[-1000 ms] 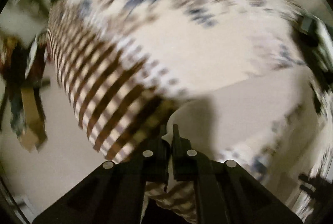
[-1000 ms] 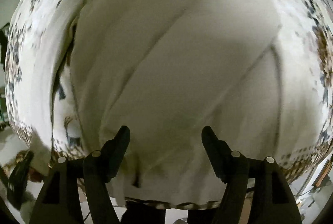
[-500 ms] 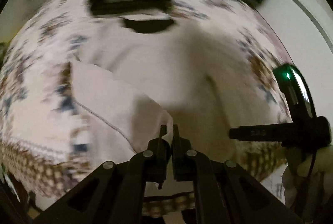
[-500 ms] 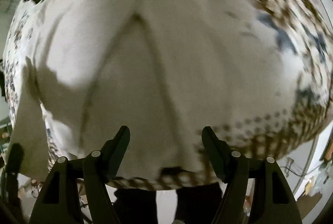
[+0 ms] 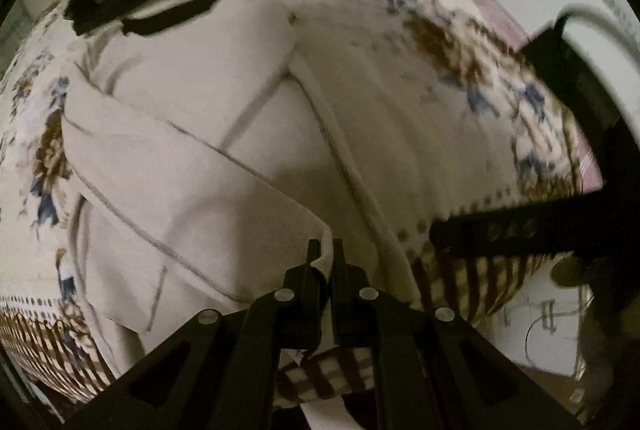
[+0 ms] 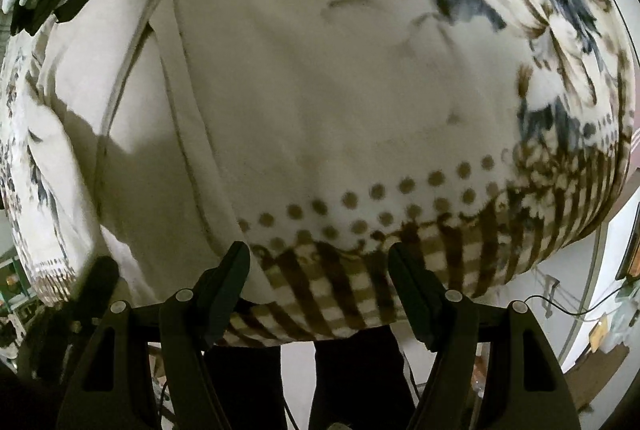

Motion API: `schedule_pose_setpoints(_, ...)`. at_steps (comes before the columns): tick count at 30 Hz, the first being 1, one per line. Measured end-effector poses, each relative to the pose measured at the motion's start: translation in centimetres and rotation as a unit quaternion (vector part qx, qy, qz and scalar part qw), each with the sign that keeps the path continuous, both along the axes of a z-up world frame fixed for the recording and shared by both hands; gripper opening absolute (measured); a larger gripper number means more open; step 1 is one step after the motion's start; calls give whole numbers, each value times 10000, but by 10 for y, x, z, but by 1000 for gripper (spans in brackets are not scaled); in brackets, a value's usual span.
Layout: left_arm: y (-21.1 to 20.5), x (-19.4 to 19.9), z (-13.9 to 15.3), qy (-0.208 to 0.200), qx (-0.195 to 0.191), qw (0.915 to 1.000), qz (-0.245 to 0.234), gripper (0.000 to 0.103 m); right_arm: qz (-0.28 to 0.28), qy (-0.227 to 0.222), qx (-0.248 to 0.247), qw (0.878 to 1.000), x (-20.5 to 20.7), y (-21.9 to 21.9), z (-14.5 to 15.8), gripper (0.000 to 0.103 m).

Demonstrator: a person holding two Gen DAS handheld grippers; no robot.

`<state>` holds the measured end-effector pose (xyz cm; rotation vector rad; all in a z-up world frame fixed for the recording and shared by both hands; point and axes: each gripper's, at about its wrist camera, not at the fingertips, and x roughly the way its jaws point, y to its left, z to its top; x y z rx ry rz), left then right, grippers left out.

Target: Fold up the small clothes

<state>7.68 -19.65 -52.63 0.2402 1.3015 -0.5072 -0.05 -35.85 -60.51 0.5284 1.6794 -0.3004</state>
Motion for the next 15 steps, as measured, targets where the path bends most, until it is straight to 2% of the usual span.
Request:
schedule_pose_setpoints(2,2,2,-5,144,169,9997,133,7,-11,-18,116,9999,4,4,0,73)
schedule_pose_setpoints(4,16,6,2,109,95,9990,429,9,-10,-105,275,9996,8,-1,6,73)
schedule_pose_setpoints(6,39,13,12,18,101,9971,748,33,-39,-340,537,9980,10,-6,12,73)
schedule_pose_setpoints(7,50,16,15,13,88,9961,876,70,-50,-443,665,9968,17,-4,16,73)
schedule_pose_setpoints(8,72,20,21,-33,90,9932,1157,98,-71,-550,828,9950,21,-3,20,73)
schedule_pose_setpoints(10,106,24,25,-159,206,9874,1563,100,-86,-746,1211,9898,35,5,26,73)
schedule_pose_setpoints(12,152,29,21,-194,565,9772,2040,100,-43,-816,1559,9844,48,18,23,73)
schedule_pose_setpoints(15,209,34,0,31,965,9616,2568,100,248,-722,1811,9805,65,44,1,73)
